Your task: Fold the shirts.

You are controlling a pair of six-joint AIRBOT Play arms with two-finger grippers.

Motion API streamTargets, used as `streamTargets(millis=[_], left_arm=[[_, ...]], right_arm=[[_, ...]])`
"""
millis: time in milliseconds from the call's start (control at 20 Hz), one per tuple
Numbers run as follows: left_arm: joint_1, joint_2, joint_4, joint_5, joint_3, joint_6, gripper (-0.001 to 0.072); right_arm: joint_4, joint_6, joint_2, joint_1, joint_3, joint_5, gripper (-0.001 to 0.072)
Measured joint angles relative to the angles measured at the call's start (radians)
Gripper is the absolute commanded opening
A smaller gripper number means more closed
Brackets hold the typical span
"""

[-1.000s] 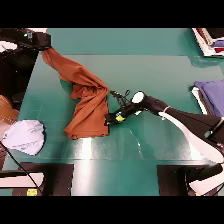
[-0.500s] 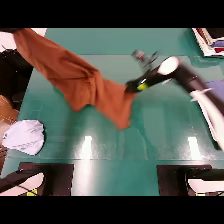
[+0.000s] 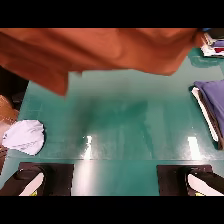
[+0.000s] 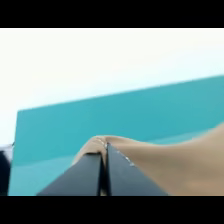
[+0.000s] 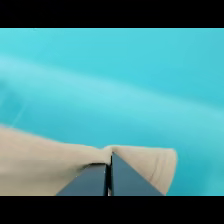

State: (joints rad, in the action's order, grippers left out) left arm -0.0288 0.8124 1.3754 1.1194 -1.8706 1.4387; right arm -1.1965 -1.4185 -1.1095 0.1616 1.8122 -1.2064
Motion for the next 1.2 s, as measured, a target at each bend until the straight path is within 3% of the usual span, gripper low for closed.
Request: streamTargets(millis=[450,650,850,1000,1200], left_arm=[[0.0,-0.065,-0.305,0.041,0.002,-0.039,0.0025],[0.0,-0.012,-0.306,0.117,0.099,-0.047,0.0025],[0.0,0.123,-0.273,0.097,0.334,-0.05,0.0025],[0.0,0.285,-0.262,-0.021,0.481,-0.058,0.0026],[0.0,0.495,-0.26,-0.2,0.554,-0.065,0.003]], right_arm=[[-0.009,0.008,0.198,-0.17,0.053,-0.098,0.0016],[-0.008,-0.037,0.124,-0.206,0.037,-0.24,0.0016],[-0.002,-0.082,-0.038,-0.213,-0.093,-0.301,0.0016],[-0.003,-0.091,-0.181,-0.182,-0.209,-0.248,0.0016],[0.0,-0.064,-0.35,-0.115,-0.282,-0.042,0.0017]])
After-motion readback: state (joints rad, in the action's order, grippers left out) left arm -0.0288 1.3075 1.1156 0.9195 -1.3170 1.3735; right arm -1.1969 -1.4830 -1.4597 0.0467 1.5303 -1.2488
